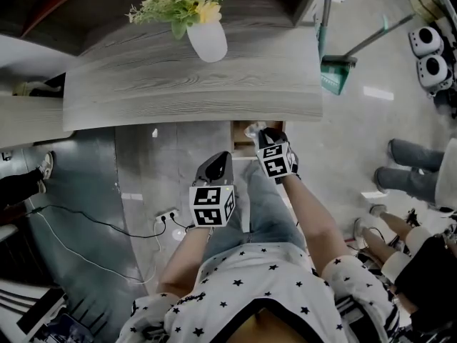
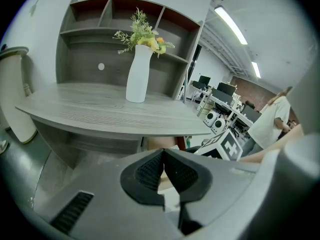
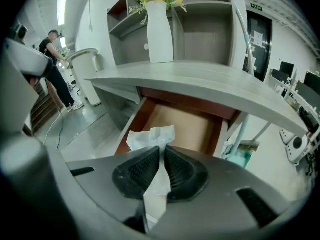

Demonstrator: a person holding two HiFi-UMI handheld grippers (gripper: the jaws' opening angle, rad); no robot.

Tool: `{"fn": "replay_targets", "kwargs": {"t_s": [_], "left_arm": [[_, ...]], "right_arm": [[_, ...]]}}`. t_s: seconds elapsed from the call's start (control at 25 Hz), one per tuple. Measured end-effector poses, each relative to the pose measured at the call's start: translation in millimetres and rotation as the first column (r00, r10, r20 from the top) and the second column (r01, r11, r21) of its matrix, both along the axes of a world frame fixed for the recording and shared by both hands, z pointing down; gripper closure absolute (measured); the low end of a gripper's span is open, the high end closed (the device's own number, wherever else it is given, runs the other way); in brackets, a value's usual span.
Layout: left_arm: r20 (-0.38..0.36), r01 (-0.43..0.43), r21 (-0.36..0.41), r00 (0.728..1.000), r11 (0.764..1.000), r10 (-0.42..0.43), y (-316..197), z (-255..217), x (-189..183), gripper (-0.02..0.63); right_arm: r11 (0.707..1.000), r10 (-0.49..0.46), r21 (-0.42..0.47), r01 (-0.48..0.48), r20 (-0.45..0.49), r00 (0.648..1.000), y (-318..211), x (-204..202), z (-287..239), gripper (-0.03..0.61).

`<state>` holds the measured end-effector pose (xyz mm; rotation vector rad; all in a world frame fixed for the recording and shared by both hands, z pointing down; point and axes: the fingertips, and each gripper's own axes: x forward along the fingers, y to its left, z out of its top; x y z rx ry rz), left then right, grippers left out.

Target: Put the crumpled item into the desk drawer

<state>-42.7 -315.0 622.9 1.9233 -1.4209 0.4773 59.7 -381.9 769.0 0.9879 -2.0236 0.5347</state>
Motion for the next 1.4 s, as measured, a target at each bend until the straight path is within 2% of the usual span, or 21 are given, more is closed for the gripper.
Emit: {"fn": "replay_targets", "kwargs": {"t_s": [0.2, 0.32, 0.52, 0.88, 1.04, 1.4], "left_arm": [[0.000, -0.002, 0.000, 1.000, 1.000, 0.002, 1, -1, 2, 0.601], [0.001, -0.003, 0.001, 1.000, 1.000, 0.003, 4, -1, 1, 0.601], [0.002, -0.005, 0.011, 1.000, 1.000, 0.005, 11, -3, -2, 0.601], [0.003, -0.023, 0.044, 1.000, 0.999, 0.022, 38, -16, -5, 0.601], [0.005, -0.035, 0.066, 0.999, 0.997, 0.035, 53, -28, -8, 0.601], [0.016, -0.063, 0.135, 0.998, 0.989, 0.061, 84, -56, -18, 0.601]], "right_arm": [[1.000, 0.007, -0.019, -0.007, 0.002, 1.000, 2, 0, 5, 0.543], [0.999, 0.018, -0.029, -0.017, 0.011, 1.000, 6, 0, 6, 0.491], [1.000, 0.023, -0.018, -0.023, 0.004, 1.000, 12, 0, 3, 0.489], [0.996, 0.076, 0.030, -0.079, 0.074, 0.994, 39, -8, -28, 0.491], [0.992, 0.090, 0.076, -0.100, 0.123, 0.988, 54, -14, -56, 0.502], [0.968, 0.135, 0.178, -0.177, 0.226, 0.965, 93, -25, -121, 0.577]]}}
